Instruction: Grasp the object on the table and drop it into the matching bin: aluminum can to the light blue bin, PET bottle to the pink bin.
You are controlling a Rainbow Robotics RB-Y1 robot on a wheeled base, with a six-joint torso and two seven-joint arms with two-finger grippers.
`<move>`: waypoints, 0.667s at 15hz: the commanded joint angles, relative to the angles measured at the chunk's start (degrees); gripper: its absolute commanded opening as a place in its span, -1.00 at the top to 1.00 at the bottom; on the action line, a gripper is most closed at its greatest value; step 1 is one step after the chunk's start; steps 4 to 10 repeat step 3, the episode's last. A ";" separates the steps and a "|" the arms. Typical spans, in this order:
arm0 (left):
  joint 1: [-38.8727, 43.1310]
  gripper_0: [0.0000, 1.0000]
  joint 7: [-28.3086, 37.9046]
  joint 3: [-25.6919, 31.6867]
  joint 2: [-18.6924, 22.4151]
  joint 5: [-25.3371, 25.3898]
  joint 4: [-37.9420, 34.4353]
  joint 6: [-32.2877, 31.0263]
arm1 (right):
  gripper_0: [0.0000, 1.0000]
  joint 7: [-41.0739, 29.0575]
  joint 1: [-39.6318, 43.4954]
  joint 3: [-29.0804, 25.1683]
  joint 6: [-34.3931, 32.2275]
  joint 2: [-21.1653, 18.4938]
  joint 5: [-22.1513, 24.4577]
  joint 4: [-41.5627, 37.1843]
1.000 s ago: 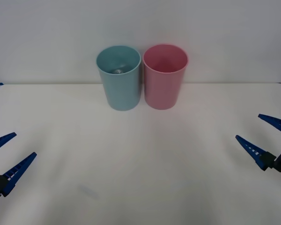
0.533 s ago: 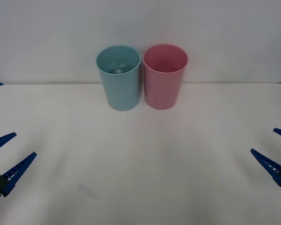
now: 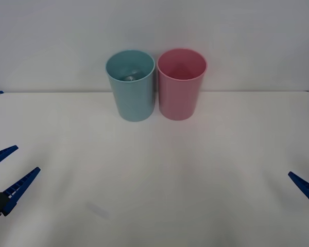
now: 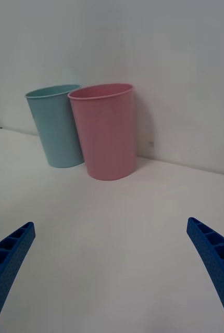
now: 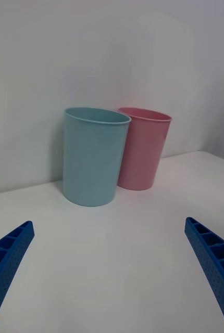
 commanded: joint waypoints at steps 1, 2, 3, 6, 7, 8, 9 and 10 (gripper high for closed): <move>0.00 -1.00 0.00 0.00 0.00 0.00 0.00 0.00 | -1.00 0.25 0.55 -0.45 -0.10 0.04 -0.05 0.02; 0.00 -1.00 0.00 0.00 0.00 0.00 0.00 0.00 | -1.00 0.25 0.55 -0.45 -0.10 0.04 -0.05 0.02; 0.00 -1.00 0.00 0.00 0.00 0.00 0.00 0.00 | -1.00 0.25 0.55 -0.45 -0.10 0.04 -0.05 0.02; 0.00 -1.00 0.00 0.00 0.00 0.00 0.00 0.00 | -1.00 0.25 0.55 -0.45 -0.10 0.04 -0.05 0.02; 0.00 -1.00 0.00 0.00 0.00 0.00 0.00 0.00 | -1.00 0.25 0.55 -0.45 -0.10 0.04 -0.05 0.02; 0.00 -1.00 0.00 0.00 0.00 0.00 0.00 0.00 | -1.00 0.25 0.55 -0.45 -0.10 0.04 -0.05 0.02; 0.00 -1.00 0.00 0.00 0.00 0.00 0.00 0.00 | -1.00 0.25 0.55 -0.45 -0.10 0.04 -0.05 0.02; 0.00 -1.00 0.00 0.00 0.00 0.00 0.00 0.00 | -1.00 0.25 0.55 -0.45 -0.10 0.04 -0.05 0.02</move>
